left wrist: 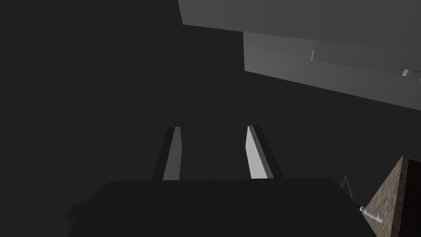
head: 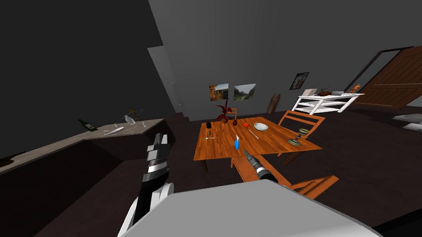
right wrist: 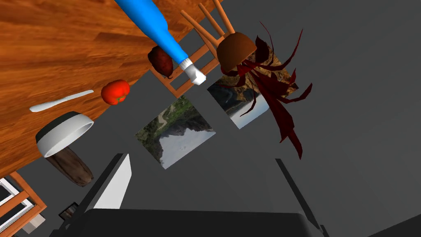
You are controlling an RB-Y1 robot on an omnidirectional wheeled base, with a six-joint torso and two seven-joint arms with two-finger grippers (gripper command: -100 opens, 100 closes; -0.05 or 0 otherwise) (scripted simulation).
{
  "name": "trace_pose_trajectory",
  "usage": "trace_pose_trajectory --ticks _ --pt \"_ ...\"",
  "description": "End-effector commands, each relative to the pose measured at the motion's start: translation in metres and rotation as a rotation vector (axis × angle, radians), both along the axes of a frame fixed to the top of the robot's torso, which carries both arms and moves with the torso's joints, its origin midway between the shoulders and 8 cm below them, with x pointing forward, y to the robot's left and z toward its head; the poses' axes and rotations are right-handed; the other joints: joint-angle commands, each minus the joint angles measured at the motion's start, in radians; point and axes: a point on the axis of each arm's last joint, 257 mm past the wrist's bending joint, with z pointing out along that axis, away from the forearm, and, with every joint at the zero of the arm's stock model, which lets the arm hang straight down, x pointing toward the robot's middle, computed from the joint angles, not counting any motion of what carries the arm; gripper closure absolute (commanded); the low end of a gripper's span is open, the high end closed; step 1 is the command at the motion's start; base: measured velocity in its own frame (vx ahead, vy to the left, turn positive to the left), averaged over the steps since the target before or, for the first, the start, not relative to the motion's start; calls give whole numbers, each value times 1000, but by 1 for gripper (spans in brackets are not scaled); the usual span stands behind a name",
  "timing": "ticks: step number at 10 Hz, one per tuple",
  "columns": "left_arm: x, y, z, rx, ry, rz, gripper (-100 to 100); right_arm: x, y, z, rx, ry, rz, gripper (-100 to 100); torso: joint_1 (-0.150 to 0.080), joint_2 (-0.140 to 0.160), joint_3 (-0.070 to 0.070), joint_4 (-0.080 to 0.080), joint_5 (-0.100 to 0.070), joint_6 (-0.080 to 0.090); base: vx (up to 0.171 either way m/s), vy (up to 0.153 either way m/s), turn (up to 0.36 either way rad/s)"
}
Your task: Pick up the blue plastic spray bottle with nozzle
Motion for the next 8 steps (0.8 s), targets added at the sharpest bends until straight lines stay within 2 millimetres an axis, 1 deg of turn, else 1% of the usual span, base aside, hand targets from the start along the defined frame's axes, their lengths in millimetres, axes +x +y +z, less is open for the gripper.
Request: trace_pose_trajectory --ticks 1,2,3,4,5,6,7,8 --pt "0 0 0 0 0 0 0 -4 -3 -18 -24 46 -2 -100 0 0 0 0 0 0 6 1 21" --pt "0 0 0 0 0 0 0 -3 -6 -27 -65 72 6 -100 0 0 0 0 0 0 11 0 44" --pt "0 0 0 0 0 0 0 -8 -7 -36 -62 93 2 -100 0 0 0 0 0 0 10 -1 34" --pt "0 0 0 0 0 0 0 -6 -10 -45 -104 121 12 -100 0 0 0 0 0 0 16 0 53" --pt "0 0 0 0 0 0 0 -11 -11 -53 -102 139 9 -100 0 -1 -1 0 0 0 18 -1 41" --pt "0 0 0 0 0 0 0 -12 -15 -66 -142 174 18 -100 0 -1 -1 0 0 0 26 -2 67" --pt "0 0 0 0 0 0 0 -14 -15 -69 -141 181 17 -100 -1 -1 -1 0 0 0 19 -3 32" --pt "0 0 0 0 0 0 0 -16 -19 -82 -181 220 27 -100 0 -1 -1 0 0 0 23 -1 70"
